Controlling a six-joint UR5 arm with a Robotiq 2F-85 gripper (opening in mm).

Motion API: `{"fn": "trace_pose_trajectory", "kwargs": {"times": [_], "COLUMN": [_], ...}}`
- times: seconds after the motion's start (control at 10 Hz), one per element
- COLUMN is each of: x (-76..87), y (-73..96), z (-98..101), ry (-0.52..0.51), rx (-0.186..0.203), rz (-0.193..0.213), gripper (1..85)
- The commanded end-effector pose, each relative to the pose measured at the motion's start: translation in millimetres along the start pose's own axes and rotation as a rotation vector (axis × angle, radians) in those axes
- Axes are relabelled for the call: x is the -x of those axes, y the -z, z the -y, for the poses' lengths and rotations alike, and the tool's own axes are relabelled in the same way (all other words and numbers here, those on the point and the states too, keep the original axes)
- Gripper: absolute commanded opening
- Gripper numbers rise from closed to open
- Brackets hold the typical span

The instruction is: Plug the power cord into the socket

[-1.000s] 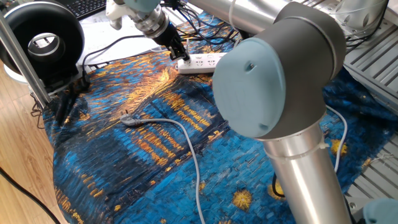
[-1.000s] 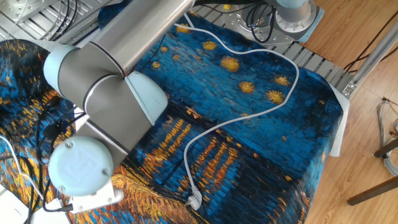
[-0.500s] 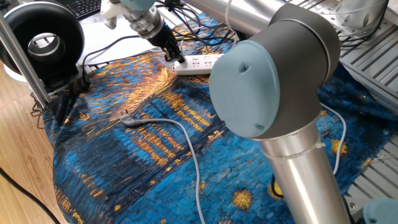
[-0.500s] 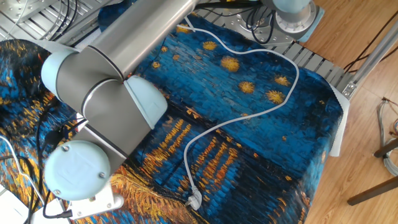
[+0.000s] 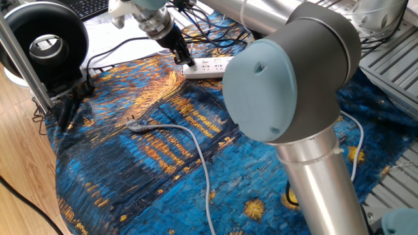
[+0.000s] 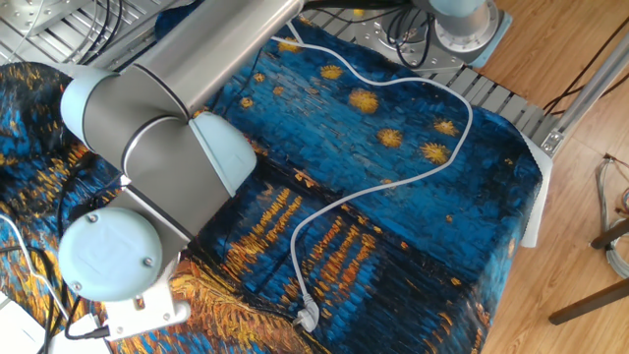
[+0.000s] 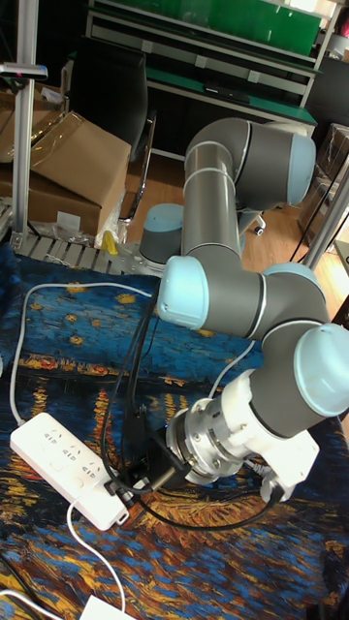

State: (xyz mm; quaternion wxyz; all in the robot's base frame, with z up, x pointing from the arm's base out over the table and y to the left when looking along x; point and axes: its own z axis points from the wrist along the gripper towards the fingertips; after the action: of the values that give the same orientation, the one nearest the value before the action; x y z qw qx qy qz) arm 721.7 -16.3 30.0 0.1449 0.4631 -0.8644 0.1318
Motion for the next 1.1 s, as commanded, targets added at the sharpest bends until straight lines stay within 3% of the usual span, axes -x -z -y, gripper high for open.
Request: {"fn": "trace_pose_trajectory", "kwargs": {"times": [0.0,0.2,0.4,0.5,0.6,0.7,0.8,0.9,1.0], "x": [-2.0,-3.7,2.0,9.5,-1.7,-0.4,-13.0,-18.4,-24.7], "y": [-7.0,-6.2,12.5,16.5,13.5,18.0,22.2,27.5,34.6], "z": [-1.6,-0.8,-6.4,-10.9,-0.5,2.5,15.3,17.5,22.9], "ry": [0.011,0.017,-0.007,-0.009,0.069,0.14,0.178,0.17,0.165], "rx": [0.028,0.038,0.027,0.041,0.038,0.068,0.051,0.064,0.063], "rz": [0.042,0.05,0.016,0.034,0.027,0.082,0.06,0.065,0.062], "gripper": [1.3,1.3,1.3,1.3,20.3,62.7,78.3,83.3,82.7]}}
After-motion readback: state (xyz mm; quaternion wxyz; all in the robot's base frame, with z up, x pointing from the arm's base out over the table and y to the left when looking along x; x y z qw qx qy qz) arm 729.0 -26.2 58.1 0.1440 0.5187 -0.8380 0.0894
